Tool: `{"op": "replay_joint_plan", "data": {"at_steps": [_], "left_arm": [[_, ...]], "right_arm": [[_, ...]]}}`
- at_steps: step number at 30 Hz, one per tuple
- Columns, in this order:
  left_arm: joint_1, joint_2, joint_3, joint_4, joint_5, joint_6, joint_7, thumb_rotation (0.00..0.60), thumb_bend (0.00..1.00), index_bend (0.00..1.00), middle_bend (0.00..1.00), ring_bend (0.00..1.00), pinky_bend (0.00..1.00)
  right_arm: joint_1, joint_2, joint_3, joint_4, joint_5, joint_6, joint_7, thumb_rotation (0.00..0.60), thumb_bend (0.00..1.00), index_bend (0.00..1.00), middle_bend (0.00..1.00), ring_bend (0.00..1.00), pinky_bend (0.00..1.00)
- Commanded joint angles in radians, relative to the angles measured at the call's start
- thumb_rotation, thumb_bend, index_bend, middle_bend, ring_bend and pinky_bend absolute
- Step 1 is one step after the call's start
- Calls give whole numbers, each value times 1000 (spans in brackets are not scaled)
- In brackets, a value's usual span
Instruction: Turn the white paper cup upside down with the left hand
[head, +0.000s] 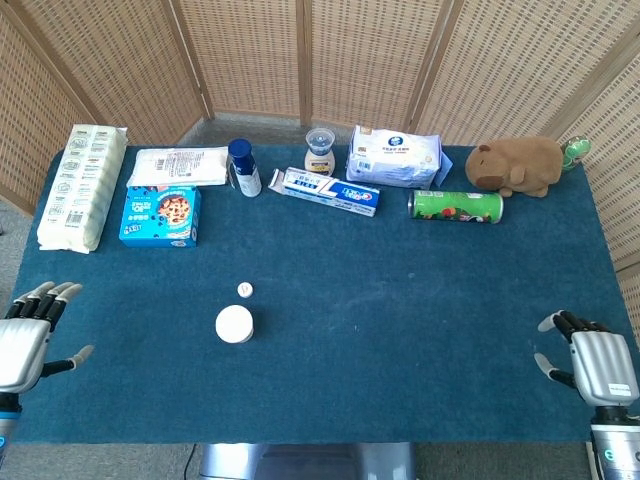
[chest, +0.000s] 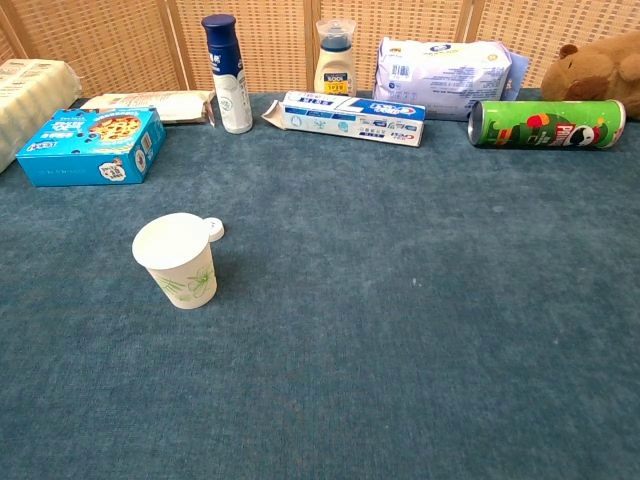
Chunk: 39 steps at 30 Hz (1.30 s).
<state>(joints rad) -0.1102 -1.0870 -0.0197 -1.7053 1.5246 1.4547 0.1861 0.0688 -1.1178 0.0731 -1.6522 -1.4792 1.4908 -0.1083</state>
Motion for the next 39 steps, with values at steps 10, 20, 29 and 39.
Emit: {"op": "replay_joint_plan", "data": {"at_steps": [10,20,29,39], "left_arm": [[-20,29,0,-26,22,-17,-6,385,182,130,197,131,186],[-28,18,3,-22,24,-29,-9,381,183,131,197,131,186],[-23,23,4,-19,0,-32,-11,387,182,131,197,131,186],[-22,27,9,-27,3,-33,-10,387,182,131,197,131,186]], "right_arm": [[15,60,58,-89,228,-87,-142,600,247,352,336,378,401],[18,40,52,-70,217,-88,-116,600,247,351,336,377,404],[20,36,43,-85,168,-67,-110,600,247,351,336,379,407],[22,41,30,-109,109,-53,-89,600,247,352,338,383,413]]}}
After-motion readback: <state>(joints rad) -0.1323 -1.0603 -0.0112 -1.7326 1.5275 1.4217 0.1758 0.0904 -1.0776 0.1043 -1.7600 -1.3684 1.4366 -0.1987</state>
